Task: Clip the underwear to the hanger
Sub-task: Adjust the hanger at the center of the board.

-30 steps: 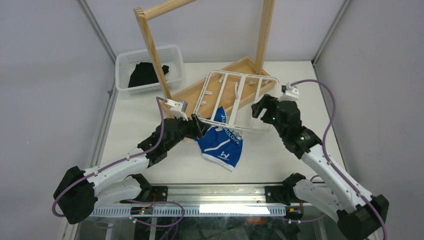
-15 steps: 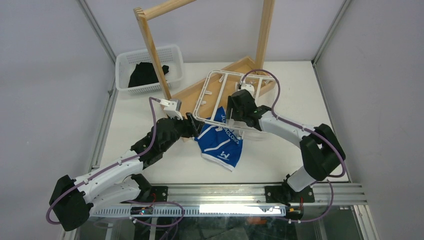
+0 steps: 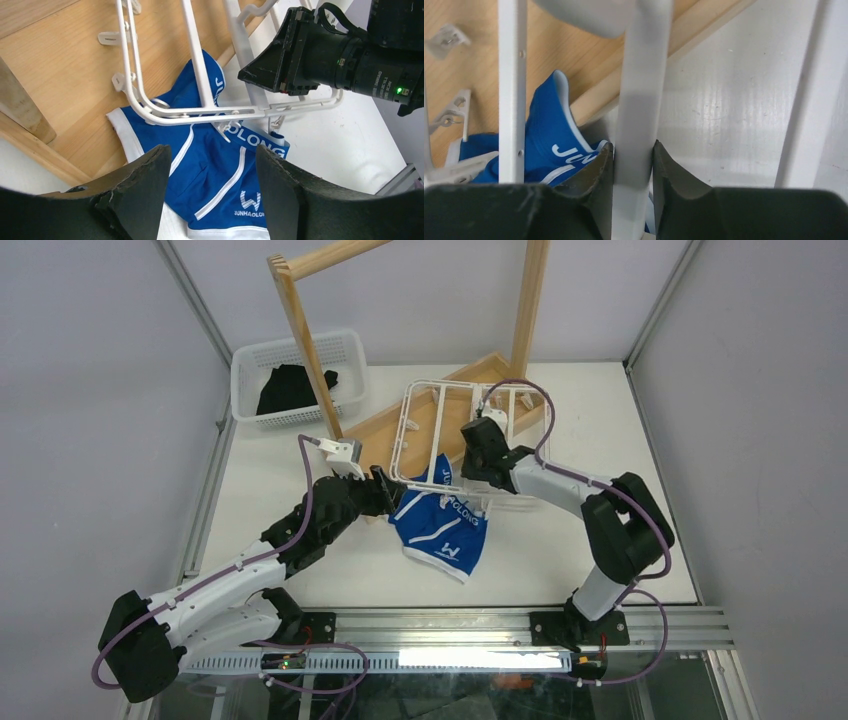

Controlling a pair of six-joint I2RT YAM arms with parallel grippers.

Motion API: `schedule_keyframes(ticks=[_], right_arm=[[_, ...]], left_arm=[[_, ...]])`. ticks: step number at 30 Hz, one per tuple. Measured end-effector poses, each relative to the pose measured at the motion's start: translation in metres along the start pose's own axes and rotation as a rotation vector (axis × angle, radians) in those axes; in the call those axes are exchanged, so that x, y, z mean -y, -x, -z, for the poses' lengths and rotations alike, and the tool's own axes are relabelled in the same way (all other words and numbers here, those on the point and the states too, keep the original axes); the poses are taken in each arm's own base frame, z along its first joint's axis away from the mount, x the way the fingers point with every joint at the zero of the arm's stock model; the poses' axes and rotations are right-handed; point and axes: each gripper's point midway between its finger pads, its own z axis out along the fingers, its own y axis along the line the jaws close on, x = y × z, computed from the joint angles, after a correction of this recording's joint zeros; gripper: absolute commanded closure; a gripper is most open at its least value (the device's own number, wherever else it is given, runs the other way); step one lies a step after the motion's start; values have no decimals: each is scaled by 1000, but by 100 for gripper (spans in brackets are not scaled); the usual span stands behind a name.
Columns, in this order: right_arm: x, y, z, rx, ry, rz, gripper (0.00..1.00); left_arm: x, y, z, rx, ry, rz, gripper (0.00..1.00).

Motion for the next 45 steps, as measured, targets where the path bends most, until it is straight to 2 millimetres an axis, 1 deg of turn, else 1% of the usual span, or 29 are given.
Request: schedule_keyframes(ticks=[5, 7, 10, 14, 17, 20, 23, 26, 29, 31, 33, 34, 37, 39, 40, 42, 43, 45], right_arm=[[14, 9, -2, 0, 33, -48, 100], [22, 12, 2, -7, 62, -65, 100], [38, 15, 11, -26, 115, -78, 100], [48, 14, 20, -59, 206, -110, 100], [52, 14, 25, -88, 275, -123, 100], [61, 16, 34, -103, 307, -110, 100], [79, 21, 49, -116, 319, -121, 100], [104, 28, 61, -106, 289, -156, 100], [124, 30, 68, -111, 250, -188, 99], [133, 26, 70, -121, 231, -168, 91], [142, 20, 70, -145, 201, -147, 74], [146, 17, 68, -158, 184, -140, 67], [157, 11, 64, -187, 131, -135, 52], [173, 12, 61, -177, 48, -148, 44], [183, 16, 61, -163, 3, -159, 41], [196, 23, 64, -127, -59, -172, 36], [203, 28, 67, -100, -94, -177, 34], [209, 42, 78, -28, -134, -177, 33]], left_arm=[[-1, 0, 0, -1, 1, -12, 46], [-1, 0, 0, -2, 2, -16, 49], [-1, 0, 0, -6, 4, -22, 51], [-1, 0, -1, -11, 7, -30, 52], [-1, 0, -1, -13, 8, -40, 52], [0, 2, -1, -12, 7, -45, 53], [0, 2, -1, -13, 8, -48, 53], [0, 1, -1, -18, 8, -51, 53], [3, 2, -3, -25, 2, -57, 51], [5, 2, -5, -33, -5, -59, 50], [7, 0, -7, -46, -14, -63, 49], [8, -1, -8, -52, -16, -64, 49], [9, -6, -10, -73, -24, -69, 49], [8, -10, -12, -85, -23, -72, 48], [8, -11, -13, -90, -21, -73, 47], [7, -13, -14, -97, -18, -74, 46], [7, -14, -14, -99, -17, -75, 45], [6, -15, -15, -102, -15, -75, 44]])
